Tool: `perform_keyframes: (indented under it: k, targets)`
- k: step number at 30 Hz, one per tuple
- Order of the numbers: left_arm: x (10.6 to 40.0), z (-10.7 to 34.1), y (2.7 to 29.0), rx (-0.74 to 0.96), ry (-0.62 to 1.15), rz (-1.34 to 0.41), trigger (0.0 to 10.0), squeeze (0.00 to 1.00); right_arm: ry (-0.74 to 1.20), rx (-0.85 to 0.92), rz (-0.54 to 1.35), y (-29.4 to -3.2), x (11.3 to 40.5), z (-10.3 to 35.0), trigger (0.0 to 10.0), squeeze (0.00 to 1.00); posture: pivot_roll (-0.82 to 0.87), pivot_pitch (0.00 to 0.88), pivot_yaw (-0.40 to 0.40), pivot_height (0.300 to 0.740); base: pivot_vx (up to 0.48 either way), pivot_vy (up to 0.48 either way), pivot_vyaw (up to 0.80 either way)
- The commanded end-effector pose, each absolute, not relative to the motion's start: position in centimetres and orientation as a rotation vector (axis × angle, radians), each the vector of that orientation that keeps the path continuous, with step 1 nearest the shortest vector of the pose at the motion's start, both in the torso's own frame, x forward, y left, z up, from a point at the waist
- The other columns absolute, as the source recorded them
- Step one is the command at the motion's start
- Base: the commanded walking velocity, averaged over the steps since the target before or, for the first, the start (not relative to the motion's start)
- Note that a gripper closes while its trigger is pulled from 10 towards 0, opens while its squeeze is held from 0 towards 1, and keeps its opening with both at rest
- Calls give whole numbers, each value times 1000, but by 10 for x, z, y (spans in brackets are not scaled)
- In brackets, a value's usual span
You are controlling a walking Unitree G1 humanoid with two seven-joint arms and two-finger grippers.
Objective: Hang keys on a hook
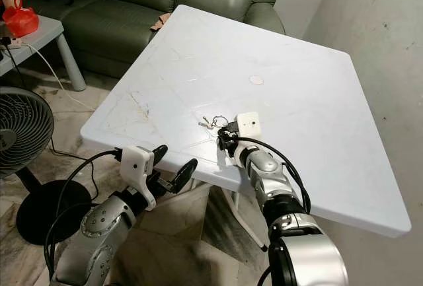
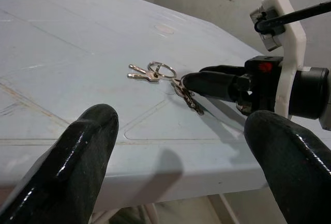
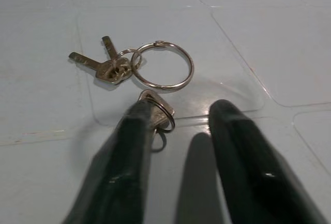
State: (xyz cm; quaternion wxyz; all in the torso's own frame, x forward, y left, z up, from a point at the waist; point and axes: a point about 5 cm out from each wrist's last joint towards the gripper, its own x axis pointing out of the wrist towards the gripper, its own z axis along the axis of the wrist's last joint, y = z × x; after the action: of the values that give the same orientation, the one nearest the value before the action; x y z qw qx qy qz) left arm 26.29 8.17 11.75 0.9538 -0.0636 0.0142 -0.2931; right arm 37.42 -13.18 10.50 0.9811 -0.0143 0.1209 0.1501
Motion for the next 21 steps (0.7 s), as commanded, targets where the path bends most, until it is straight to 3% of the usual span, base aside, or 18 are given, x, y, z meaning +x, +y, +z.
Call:
perform_keyframes:
  k: [1,9,10,11,12,13,14,15,21]
  targets:
    - [263,120,76,-119,25,-614,10000,0,241,-24,283,-139,375,105,0,0,80,130,-173,740,0,0,0]
    - [263,121,76,-116,22,-611,10000,0,240,-30,292,-140,375,106,0,0,80,130,-173,740,0,0,0]
    - [263,121,76,-115,21,-609,10000,0,250,-17,315,-138,374,105,1490,0,84,125,-176,740,0,0,0]
    - [263,121,76,-115,21,-608,10000,0,262,2,341,-137,374,104,5137,0,84,125,-176,740,0,0,0]
    - [263,121,76,-115,21,-608,10000,0,262,2,341,-137,374,104,5137,0,84,125,-176,740,0,0,0]
    - [263,121,76,-115,20,-607,10000,0,275,-3,363,-136,374,103,9176,0,84,125,-176,740,0,0,0]
    - [263,121,76,-115,20,-607,10000,0,275,-3,363,-136,374,103,9176,0,84,125,-176,740,0,0,0]
    - [263,121,76,-114,20,-607,10000,0,281,7,390,-135,373,103,10000,0,85,124,-181,740,0,0,0]
    - [263,120,76,-115,19,-604,10000,0,279,-4,382,-136,374,103,10000,0,85,124,-181,740,0,0,0]
